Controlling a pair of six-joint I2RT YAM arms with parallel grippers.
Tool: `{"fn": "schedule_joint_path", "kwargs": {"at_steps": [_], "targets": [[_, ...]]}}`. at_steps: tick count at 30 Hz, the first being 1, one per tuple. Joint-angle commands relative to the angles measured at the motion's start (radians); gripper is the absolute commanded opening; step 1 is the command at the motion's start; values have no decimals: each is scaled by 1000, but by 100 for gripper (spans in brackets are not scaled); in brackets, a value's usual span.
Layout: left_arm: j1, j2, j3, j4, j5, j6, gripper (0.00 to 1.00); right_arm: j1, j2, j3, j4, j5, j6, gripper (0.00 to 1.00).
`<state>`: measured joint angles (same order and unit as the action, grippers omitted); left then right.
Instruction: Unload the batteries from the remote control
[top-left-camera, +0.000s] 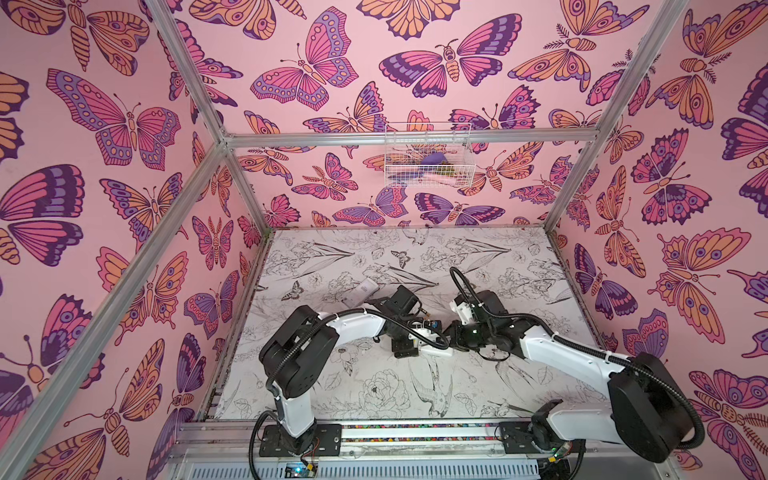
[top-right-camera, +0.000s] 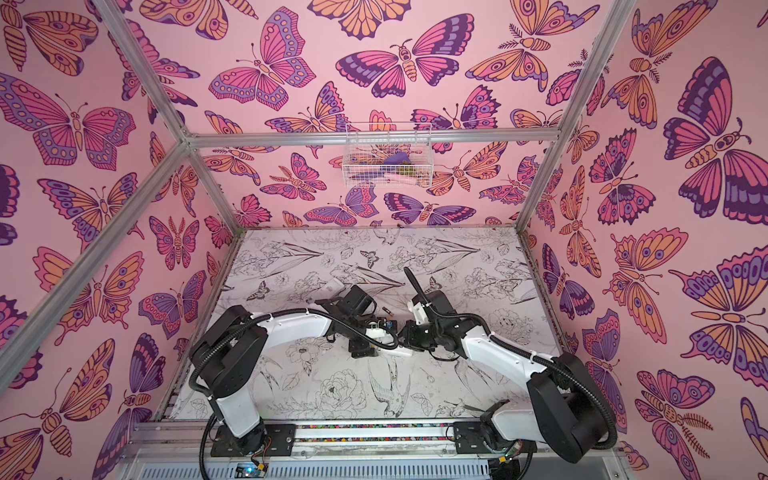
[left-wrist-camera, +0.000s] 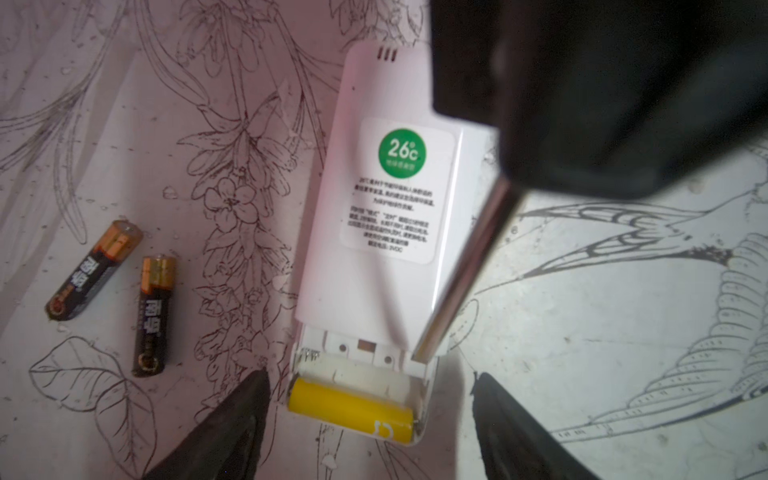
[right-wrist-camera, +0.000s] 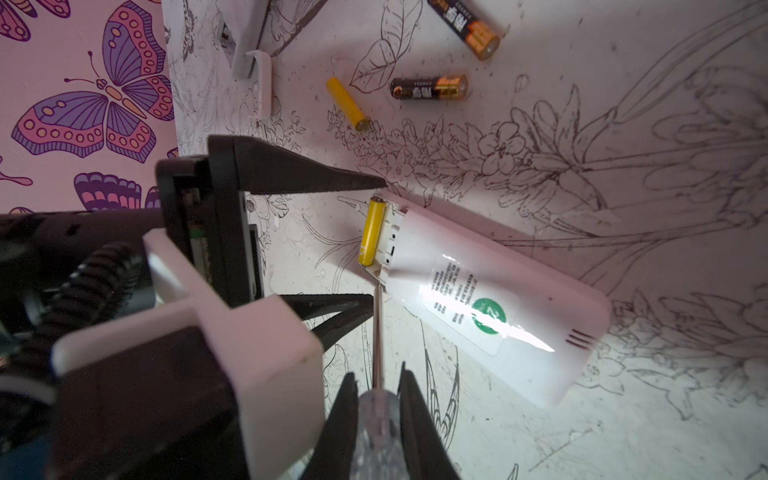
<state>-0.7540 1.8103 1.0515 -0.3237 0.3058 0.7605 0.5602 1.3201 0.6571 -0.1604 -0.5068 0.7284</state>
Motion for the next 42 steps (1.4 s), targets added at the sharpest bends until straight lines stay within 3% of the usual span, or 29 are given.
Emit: {"fn": "schedule_joint_path", "kwargs": {"at_steps": [1,8,15,21,25,31,37,42], "targets": [[-16,33,0,-16,-16,5,78,-16,-21,-4,0,-33,-26,0],[-41,49,-6,-23,-28,55,84,-18,-51,-28,-15,-23,-30,0],[-54,44,-8,-39,-5,9,70,-24,-90,-58,11,-34,-16,0],[-81,64,16,-12,16,-44,49,-38,-131,-70,-14,-39,-30,0],[-90,82,61,7,44,-104,43,-63,-197,-98,-52,-24,-31,0],[-116,123,83,70,60,-133,48,-94,-231,-118,-62,-50,-36,0],[-117,107,41,96,28,-157,66,-94,-184,-117,-33,-101,-47,0],[-110,76,14,74,7,-133,72,-94,-149,-122,14,-102,-47,0]]}}
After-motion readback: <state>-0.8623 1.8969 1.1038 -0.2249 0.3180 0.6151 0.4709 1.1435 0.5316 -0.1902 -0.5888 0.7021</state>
